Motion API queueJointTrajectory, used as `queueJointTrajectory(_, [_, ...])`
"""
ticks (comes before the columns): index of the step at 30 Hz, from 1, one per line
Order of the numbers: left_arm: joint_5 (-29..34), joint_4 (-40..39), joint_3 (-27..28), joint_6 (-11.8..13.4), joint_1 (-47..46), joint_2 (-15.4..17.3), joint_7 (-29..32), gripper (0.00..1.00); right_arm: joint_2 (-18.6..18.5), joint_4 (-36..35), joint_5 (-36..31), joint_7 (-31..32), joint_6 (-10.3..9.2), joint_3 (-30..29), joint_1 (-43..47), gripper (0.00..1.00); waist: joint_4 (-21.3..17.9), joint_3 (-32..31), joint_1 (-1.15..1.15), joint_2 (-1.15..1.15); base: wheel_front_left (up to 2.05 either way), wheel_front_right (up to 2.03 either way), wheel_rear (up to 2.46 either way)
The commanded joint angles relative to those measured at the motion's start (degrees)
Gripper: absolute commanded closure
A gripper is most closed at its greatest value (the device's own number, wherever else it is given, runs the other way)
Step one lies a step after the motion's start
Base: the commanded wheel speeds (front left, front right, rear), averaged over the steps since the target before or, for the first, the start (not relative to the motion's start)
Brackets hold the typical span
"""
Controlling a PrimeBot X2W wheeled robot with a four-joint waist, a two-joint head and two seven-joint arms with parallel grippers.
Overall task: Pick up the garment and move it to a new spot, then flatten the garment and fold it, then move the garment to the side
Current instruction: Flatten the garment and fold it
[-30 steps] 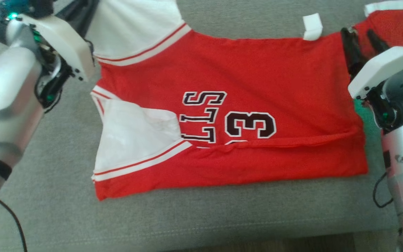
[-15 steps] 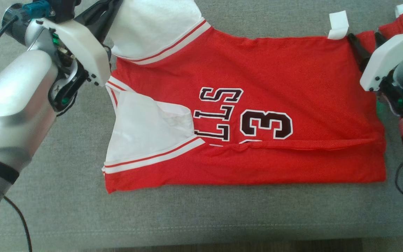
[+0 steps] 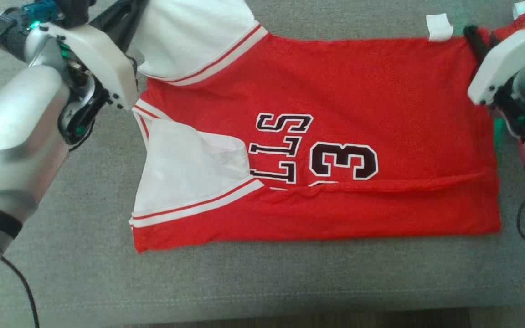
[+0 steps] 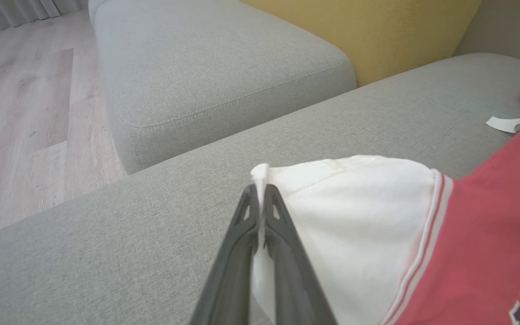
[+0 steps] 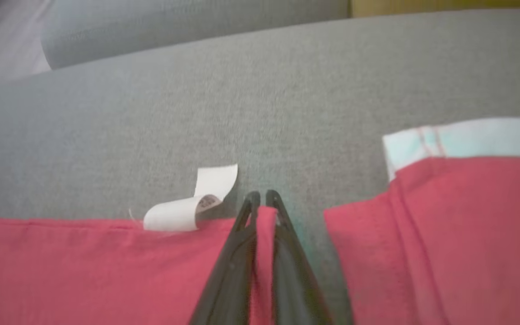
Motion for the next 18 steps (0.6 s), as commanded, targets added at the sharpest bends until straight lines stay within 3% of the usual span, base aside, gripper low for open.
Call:
queueJointTrajectory(1, [-0.1,-0.5,2.8,0.7,-3.0,2.3,-0.5,1.0,-0.5,-2.1,0.6,-0.8,-0.05,0.3,-2.5,1.0,-0.1,0.0,0.0,0.0,0.0,0.0,0.0])
queueJointTrajectory(18, [3.2,8.1,6.3,2.8,-10.2,-1.2,-5.1,1.0,2.1,2.8,5.6,-17.4,-0.05,-0.5,-9.7,1.0,-0.4,0.0,0.0,0.0,0.0,0.0,0.0])
